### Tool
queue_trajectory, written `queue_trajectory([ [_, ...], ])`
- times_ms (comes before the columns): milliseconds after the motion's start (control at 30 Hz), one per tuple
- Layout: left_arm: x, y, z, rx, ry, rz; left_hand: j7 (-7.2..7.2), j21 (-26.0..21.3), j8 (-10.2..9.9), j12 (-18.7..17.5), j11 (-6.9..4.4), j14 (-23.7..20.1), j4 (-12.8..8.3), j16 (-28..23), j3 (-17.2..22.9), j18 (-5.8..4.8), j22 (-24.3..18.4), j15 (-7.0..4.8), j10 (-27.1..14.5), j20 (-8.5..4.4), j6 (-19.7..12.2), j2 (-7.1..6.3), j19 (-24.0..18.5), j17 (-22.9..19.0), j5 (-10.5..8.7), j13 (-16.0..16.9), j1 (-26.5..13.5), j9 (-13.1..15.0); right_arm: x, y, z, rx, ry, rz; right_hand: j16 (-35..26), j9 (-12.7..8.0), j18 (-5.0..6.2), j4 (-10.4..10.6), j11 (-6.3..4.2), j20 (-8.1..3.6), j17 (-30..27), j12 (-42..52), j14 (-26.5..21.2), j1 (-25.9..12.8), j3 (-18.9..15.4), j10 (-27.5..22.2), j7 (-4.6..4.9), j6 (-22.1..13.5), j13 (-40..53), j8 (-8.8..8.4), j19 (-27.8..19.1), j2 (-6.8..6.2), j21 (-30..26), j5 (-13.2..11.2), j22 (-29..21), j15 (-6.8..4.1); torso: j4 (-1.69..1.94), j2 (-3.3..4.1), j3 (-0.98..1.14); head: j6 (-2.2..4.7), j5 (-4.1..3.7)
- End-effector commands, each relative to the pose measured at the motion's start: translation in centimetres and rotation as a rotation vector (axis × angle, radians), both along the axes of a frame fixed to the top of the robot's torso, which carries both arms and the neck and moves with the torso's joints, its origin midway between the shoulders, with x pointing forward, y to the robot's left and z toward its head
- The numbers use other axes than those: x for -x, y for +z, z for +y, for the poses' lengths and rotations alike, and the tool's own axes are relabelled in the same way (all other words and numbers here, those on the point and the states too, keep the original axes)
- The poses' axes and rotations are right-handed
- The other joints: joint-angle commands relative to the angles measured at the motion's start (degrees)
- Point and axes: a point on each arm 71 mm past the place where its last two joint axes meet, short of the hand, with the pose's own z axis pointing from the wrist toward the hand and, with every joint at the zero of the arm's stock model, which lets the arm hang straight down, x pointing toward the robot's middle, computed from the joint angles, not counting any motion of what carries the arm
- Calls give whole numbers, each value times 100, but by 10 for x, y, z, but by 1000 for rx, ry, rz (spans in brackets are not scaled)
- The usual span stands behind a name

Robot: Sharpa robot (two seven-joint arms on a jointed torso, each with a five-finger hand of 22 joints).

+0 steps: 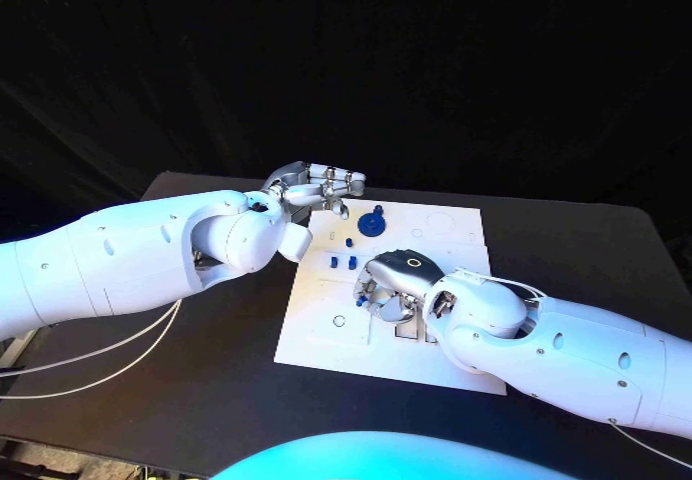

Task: Assemble the parts on the task board

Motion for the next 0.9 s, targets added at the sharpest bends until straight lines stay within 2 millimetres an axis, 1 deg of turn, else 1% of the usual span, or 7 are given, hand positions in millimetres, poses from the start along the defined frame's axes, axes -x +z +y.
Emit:
queue_trajectory([
  [33,1,2,-3,13,-22,-7,25,-33,-1,3,-15,0,-4,-23,-33,26,-7,51,-38,1,-23,-19,20,-9,-9,6,-12,-6,2,-4,2,25,18,13,20,6,-77,3,-25,3,-1,19,173,-13,-25,23,-4,43,4,20,295,51,14,39,1217,-13,-2,-3,-1,-7,6],
  [200,1,2,-3,13,-23,-5,25,-33,-1,3,-15,0,-4,-23,-33,26,-7,51,-38,1,-23,-19,20,-9,-9,6,-12,-6,3,-5,3,32,18,21,6,9,-71,5,-24,4,-22,16,168,-20,-33,22,-3,41,5,18,283,49,-6,42,1206,-12,2,-4,0,-13,11],
  [267,1,2,-3,13,-24,-4,25,-33,-1,3,-15,0,-4,-23,-33,26,-7,51,-38,1,-23,-19,20,-9,-9,6,-12,-6,2,-6,4,38,15,24,-6,12,-66,10,-17,6,-44,0,162,-36,-49,3,3,23,4,8,271,42,-27,42,1196,-7,-3,-6,-3,-1,7],
  [367,1,1,-3,13,-27,-2,25,-36,-1,4,-15,-1,0,-23,-38,26,-8,52,-41,2,-25,-19,20,-9,-8,6,-17,-8,1,-7,5,47,8,27,-36,3,-49,41,25,24,-96,-83,143,-100,-92,-122,39,-83,-17,-54,228,22,-99,48,1159,25,0,-9,-7,3,1],
  [533,1,1,-4,13,-30,2,25,-36,-1,4,-15,-1,0,-23,-38,26,-8,52,-41,2,-25,-19,20,-9,-8,6,-17,-8,0,-8,4,54,-1,25,-123,-34,-4,89,121,81,-231,-185,102,-203,-157,-391,126,-299,-71,-182,119,-59,-287,97,1062,100,-3,-7,-1,4,-1],
  [733,1,1,-3,12,-30,4,25,-37,-2,3,-15,-1,0,-24,-38,26,-9,52,-43,3,-28,-19,20,-9,-8,6,-16,-8,-1,-7,4,46,-1,17,-233,-46,60,92,166,123,-386,-165,51,-231,-203,-571,153,-369,-113,-200,-32,-117,-546,102,927,139,-10,-7,-9,0,-9],
  [900,1,1,-3,11,-29,4,25,-37,-2,3,-15,-1,0,-24,-38,26,-9,52,-43,3,-28,-19,20,-9,-8,6,-16,-8,0,-6,3,36,0,11,-247,-51,65,97,180,138,-410,-153,43,-254,-234,-624,160,-392,-126,-199,-45,-149,-569,107,917,150,-1,-8,-1,0,-15],
])
